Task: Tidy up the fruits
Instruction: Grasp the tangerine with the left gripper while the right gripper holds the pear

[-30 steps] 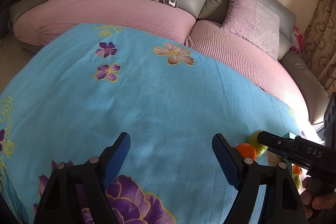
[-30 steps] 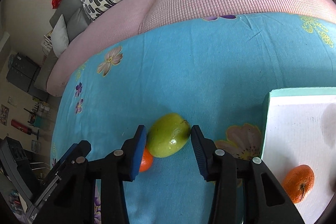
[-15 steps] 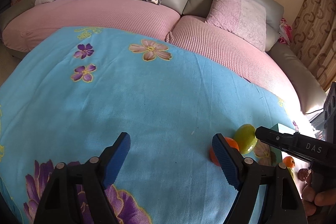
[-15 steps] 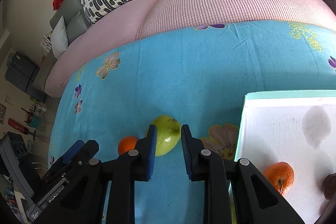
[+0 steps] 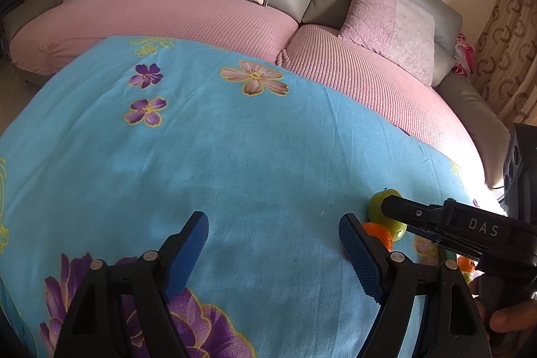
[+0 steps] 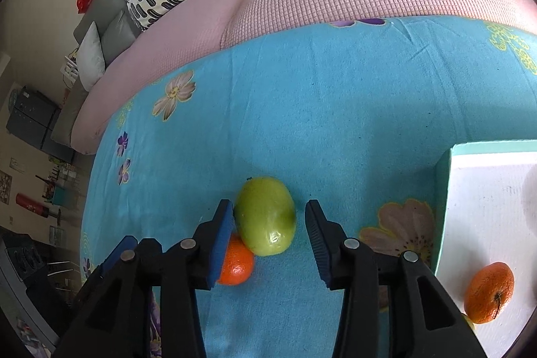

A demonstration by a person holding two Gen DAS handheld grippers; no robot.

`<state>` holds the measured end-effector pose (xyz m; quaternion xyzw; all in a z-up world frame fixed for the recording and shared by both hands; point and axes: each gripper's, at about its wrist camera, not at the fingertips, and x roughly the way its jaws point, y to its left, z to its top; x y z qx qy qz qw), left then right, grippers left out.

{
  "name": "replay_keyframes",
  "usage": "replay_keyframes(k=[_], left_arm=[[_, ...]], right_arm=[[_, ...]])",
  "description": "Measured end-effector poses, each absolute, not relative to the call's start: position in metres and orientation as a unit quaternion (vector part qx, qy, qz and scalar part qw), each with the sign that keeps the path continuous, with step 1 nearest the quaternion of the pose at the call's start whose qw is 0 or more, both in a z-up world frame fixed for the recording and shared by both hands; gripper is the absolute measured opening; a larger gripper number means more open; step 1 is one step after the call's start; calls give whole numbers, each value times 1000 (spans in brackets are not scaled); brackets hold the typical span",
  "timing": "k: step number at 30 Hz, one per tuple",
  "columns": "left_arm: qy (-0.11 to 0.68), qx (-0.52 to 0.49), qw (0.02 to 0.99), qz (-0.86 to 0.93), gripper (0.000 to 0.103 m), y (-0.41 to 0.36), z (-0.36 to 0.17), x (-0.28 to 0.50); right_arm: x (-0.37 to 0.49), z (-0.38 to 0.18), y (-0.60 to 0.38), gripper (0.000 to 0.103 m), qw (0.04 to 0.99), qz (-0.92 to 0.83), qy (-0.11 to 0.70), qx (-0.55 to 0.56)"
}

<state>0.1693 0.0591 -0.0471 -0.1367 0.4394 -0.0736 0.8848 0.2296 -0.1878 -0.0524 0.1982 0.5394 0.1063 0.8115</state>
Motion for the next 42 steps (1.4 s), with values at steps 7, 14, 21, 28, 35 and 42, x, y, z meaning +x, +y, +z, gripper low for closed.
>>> replay_keyframes(k=[7,14,21,28,35,42], left_arm=[[443,-136,883,-79,83,58,-49,170],[445,-129,877,-124,83,34,-46,169],[452,-115,869,-164,73,2,-46,171],[467,-106,862,-165,64,-12,-59,176],[471,-70,861,-177,41,-31,-61,173],[470,-70,863,-171,40,-29,-58,169]], right_arm=[[225,-53,-189,42,820,94,531,192],[192,-20,-211,42,858,64,480,171],[139,15,-229,42,893,30,419,164],[96,22,-252,42,902,-19,393,176],[81,20,-265,42,901,-30,391,188],[74,21,-272,42,904,-32,385,183]])
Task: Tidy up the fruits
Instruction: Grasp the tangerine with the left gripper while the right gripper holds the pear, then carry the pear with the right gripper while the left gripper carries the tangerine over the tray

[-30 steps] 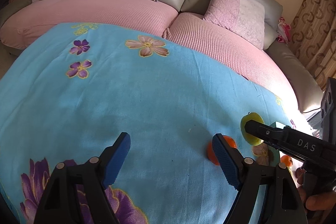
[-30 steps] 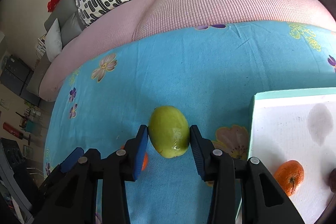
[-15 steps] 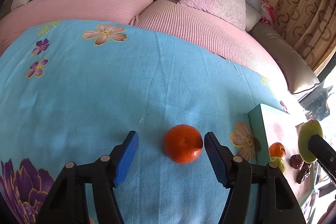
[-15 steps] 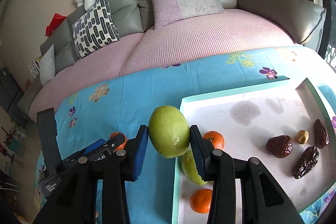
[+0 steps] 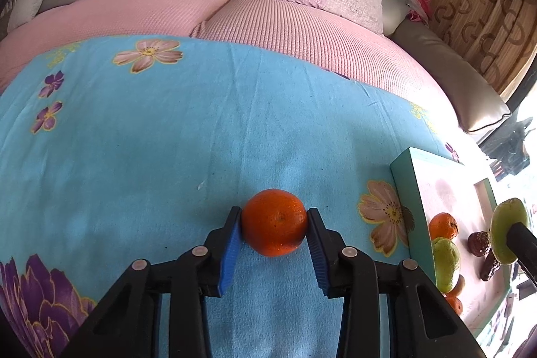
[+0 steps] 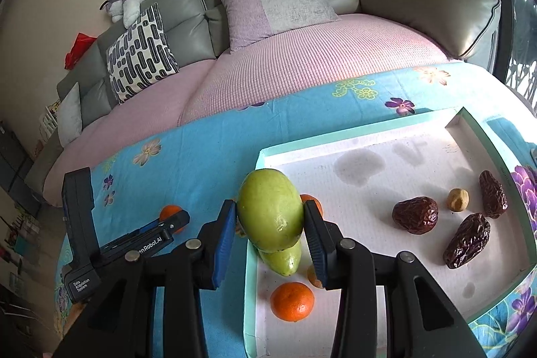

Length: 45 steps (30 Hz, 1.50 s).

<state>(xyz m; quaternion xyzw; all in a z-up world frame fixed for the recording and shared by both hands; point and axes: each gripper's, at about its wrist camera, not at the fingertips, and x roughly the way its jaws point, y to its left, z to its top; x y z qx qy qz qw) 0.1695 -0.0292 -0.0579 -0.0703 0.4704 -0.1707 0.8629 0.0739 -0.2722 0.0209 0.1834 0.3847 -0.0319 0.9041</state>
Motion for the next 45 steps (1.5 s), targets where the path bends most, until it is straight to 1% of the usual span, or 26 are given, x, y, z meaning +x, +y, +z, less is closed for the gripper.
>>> replay_keyframes(k=[18,25,33,39,45], left_arm=[[424,-40,887,-180,40,-42,-12,139],[413,-32,885,-212,40,-59,1,126],[399,-7,875,-273,40,-95,13,103],[399,24,858,-324,40,-130,16,75],[406,49,844,-347,40,-149,9,59]], right_arm=[[58,15,-301,42,903,-50,391,171],[41,18,-337,42,901,-108,384,170],[24,22,-374,42,894,-164,377,180],[21,23,-376,42,894,-158,379,180],[22,15,-375,42,888,-149,397,180]])
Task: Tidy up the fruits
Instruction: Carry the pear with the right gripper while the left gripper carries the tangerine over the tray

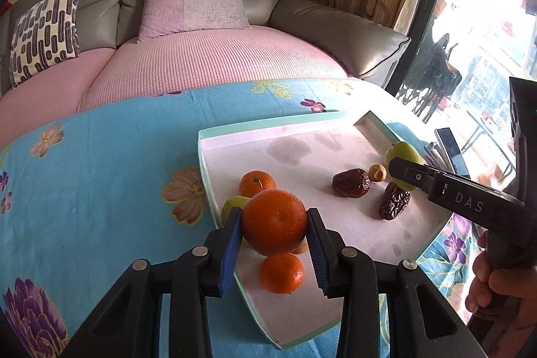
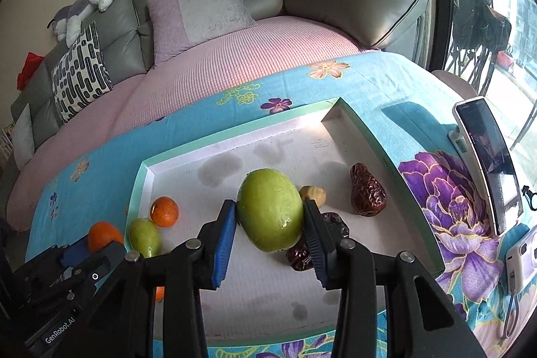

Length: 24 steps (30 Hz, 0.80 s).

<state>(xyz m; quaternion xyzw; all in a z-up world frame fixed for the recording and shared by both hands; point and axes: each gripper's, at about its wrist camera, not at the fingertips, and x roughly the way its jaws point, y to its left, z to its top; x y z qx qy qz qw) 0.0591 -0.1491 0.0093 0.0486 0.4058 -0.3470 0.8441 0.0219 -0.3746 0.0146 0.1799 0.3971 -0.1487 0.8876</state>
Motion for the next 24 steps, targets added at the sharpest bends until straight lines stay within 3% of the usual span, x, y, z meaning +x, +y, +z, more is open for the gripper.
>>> replay_keyframes(k=[24], left_arm=[[433,82,827,-349,40,-164,-14,53]], right_arm=[[34,-16,-366,42,864,-124,457,171]])
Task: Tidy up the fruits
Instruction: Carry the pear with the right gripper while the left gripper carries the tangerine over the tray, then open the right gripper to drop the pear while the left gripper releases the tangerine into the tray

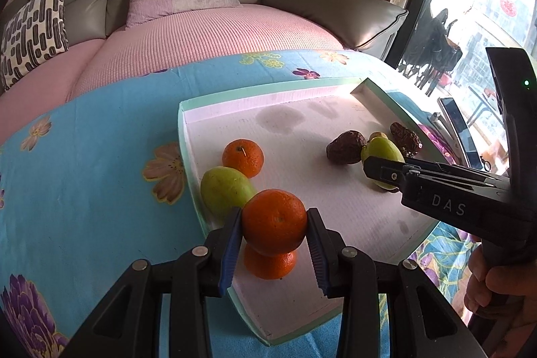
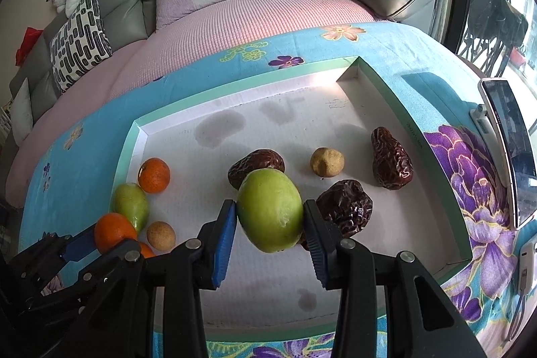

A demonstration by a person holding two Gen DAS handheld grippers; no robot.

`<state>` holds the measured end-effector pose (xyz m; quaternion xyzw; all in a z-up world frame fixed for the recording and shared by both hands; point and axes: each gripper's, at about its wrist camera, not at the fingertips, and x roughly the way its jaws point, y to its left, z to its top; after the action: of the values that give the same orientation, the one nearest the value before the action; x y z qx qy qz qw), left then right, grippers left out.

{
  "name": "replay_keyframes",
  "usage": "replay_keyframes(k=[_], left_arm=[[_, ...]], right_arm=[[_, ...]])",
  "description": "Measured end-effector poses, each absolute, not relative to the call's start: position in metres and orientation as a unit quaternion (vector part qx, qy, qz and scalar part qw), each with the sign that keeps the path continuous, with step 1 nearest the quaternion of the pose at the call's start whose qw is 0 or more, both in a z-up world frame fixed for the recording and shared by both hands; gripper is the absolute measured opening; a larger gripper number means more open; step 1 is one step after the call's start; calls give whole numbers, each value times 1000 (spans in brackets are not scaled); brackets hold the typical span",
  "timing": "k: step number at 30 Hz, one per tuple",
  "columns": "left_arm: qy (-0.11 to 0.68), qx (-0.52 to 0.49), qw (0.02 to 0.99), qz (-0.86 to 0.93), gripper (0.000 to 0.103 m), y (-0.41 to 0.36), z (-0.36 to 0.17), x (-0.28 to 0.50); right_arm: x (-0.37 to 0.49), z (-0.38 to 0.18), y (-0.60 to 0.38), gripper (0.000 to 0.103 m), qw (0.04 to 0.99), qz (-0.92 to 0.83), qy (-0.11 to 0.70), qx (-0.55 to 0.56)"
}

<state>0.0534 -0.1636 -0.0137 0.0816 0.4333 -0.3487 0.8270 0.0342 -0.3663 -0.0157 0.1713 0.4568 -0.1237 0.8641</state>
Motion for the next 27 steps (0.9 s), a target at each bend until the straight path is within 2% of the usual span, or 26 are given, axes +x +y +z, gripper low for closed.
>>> replay_keyframes(k=[27], left_arm=[[434,93,822,-356,44,-166,-11,50]], right_arm=[[36,-20,-364,44,862,-118,463,166]])
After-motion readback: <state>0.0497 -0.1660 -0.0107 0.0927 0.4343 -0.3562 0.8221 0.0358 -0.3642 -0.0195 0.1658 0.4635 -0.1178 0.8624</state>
